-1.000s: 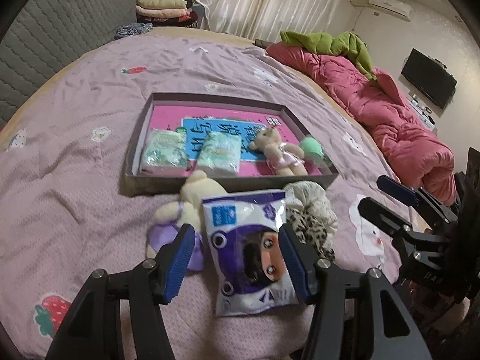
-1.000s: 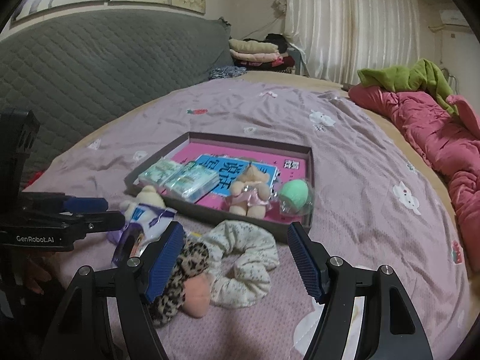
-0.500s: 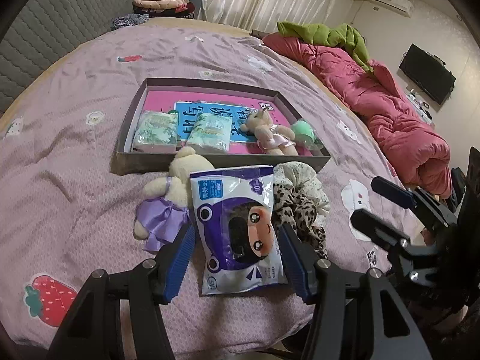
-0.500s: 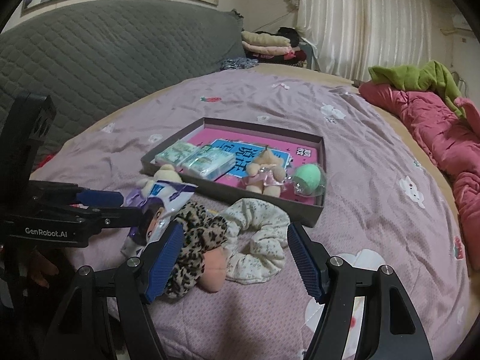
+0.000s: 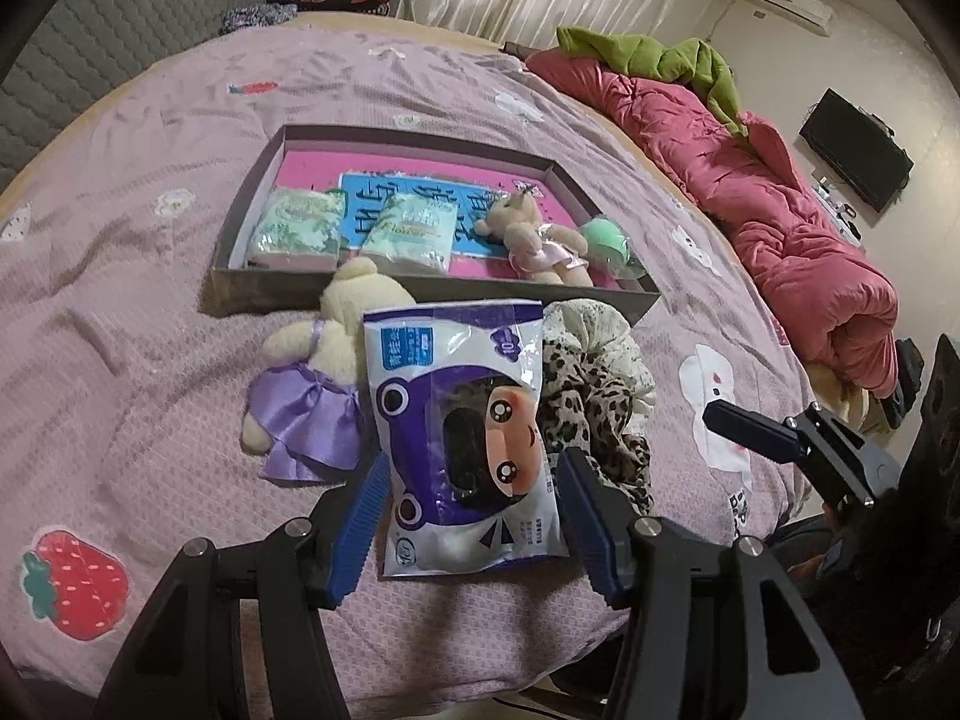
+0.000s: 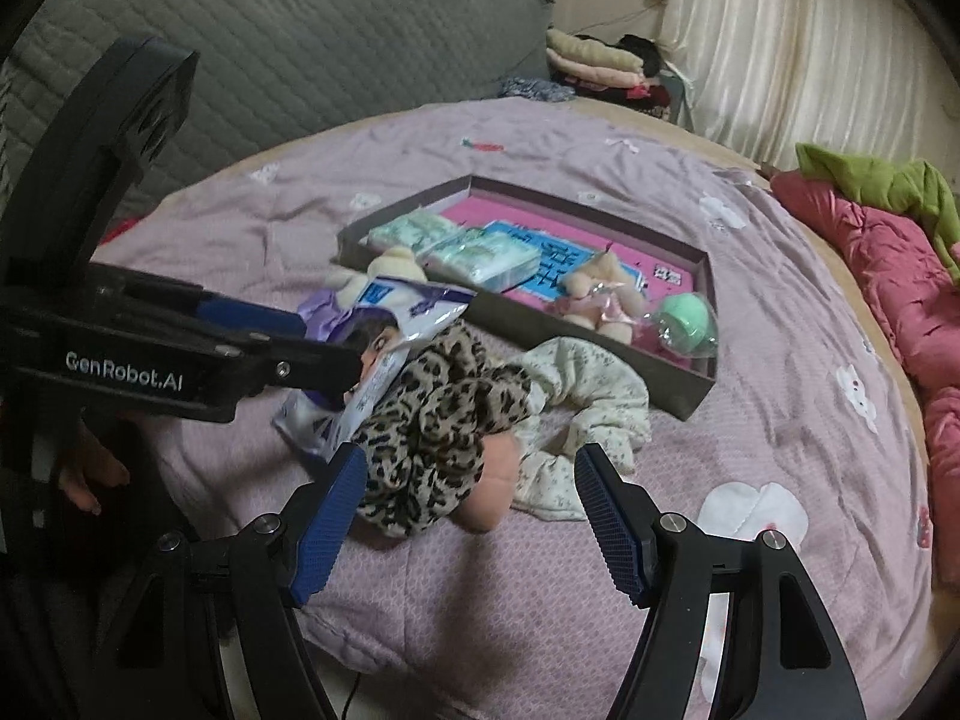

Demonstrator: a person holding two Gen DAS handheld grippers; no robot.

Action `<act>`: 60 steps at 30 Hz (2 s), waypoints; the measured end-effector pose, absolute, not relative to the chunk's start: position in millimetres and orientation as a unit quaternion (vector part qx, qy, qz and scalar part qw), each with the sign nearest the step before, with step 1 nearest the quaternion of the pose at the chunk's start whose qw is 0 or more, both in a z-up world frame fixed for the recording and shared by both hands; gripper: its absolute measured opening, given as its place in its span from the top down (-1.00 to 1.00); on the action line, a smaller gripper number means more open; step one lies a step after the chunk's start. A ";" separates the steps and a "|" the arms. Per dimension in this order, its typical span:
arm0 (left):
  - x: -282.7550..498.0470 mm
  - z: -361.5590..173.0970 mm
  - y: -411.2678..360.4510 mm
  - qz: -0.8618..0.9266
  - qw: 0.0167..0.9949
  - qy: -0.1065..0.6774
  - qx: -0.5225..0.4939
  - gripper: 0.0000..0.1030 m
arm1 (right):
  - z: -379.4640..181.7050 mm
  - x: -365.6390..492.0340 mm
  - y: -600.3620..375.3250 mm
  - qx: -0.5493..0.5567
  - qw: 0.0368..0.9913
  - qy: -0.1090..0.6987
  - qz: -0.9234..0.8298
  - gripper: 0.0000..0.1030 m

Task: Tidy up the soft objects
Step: 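Grasp the cartoon wet-wipe pack with the left gripper while the right grasps the leopard scrunchie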

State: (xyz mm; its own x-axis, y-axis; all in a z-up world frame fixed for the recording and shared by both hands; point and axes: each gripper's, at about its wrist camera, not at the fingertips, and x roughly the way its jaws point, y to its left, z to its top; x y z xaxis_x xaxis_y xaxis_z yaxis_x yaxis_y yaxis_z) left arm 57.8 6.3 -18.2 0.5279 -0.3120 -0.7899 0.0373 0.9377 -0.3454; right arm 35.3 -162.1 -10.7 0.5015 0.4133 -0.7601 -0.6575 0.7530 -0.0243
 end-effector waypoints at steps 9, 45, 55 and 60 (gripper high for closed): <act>65.6 -34.4 3.7 -0.103 0.849 0.493 -0.159 -0.12 | -22.8 35.8 -155.5 -0.173 0.839 0.400 0.324 -0.42; 85.0 -46.7 -1.7 -0.092 0.836 0.507 -0.186 -0.21 | -25.7 90.7 -155.6 -0.130 0.868 0.381 0.291 0.43; 104.5 -54.3 -19.4 -0.062 0.837 0.521 -0.153 -0.21 | -25.6 99.4 -162.8 -0.112 0.870 0.389 0.281 0.49; 103.2 -54.7 -15.7 -0.068 0.836 0.519 -0.164 -0.13 | -26.6 100.7 -163.3 -0.110 0.869 0.391 0.282 0.50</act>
State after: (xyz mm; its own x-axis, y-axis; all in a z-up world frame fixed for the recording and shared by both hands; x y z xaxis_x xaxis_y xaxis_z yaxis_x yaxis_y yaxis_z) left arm 103.2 -15.7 -54.7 0.4514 -0.2838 -0.8460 -0.0565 0.9371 -0.3445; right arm 100.7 -163.3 -26.6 0.5351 0.4037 -0.7420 -0.5756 0.8172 0.0296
